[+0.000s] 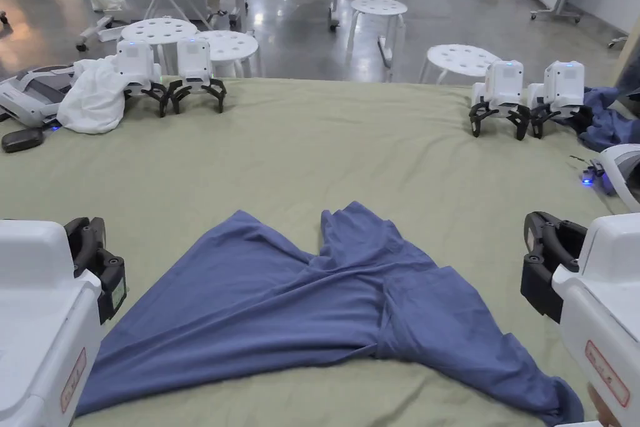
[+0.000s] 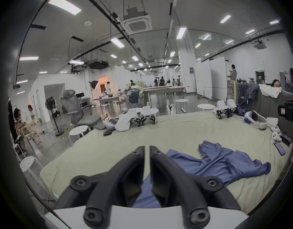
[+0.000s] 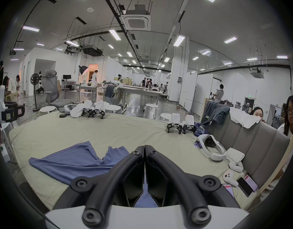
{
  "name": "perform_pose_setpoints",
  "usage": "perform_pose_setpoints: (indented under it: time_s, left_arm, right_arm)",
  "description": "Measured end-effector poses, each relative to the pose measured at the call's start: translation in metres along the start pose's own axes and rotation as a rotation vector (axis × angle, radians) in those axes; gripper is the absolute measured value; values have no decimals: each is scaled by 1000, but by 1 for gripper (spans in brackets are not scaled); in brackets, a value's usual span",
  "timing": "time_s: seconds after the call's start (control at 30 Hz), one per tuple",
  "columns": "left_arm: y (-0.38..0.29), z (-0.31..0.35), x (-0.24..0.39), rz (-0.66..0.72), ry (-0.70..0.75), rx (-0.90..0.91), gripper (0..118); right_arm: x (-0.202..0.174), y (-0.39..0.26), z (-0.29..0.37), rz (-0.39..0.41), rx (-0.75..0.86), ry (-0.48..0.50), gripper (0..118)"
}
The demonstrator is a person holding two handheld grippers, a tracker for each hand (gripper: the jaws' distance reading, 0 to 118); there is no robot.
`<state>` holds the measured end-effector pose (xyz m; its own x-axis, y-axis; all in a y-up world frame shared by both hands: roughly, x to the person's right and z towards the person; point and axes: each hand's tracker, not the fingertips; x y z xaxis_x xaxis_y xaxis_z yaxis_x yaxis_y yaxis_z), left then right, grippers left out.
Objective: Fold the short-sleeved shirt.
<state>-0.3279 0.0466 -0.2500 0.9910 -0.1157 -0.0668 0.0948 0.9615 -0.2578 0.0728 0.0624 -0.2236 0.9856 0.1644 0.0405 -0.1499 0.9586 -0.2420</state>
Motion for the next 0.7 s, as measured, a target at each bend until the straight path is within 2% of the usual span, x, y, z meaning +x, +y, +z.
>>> perform_pose_setpoints:
  time_s: [0.07,0.13,0.17,0.27,0.3,0.37,0.4,0.53,0.7]
  left_arm:
    - [-8,-4,-13,18,9,-43,30]
    - [-15,-7,-23,27,41,-76,57]
    - [-20,-9,-30,25,55,-101,66]
    - [-35,-17,-48,50,87,-183,82]
    - [-41,-19,-54,66,104,-206,93]
    - [-56,-27,-66,88,123,-280,109]
    - [-64,-31,-71,99,135,-318,113]
    - [-105,-55,-89,135,167,-489,114]
    - [-156,-95,-110,256,168,-637,113]
  right_arm:
    - [-3,0,-4,15,-5,15,4]
    - [-6,0,-10,28,-10,26,4]
    - [-7,0,-12,32,-11,32,4]
    - [-12,1,-22,41,-16,50,4]
    - [-14,1,-26,44,-18,55,4]
    - [-17,0,-33,51,-25,70,4]
    - [-19,0,-37,55,-28,76,4]
    - [-28,0,-49,71,-42,100,4]
    - [-35,-1,-58,86,-61,120,4]
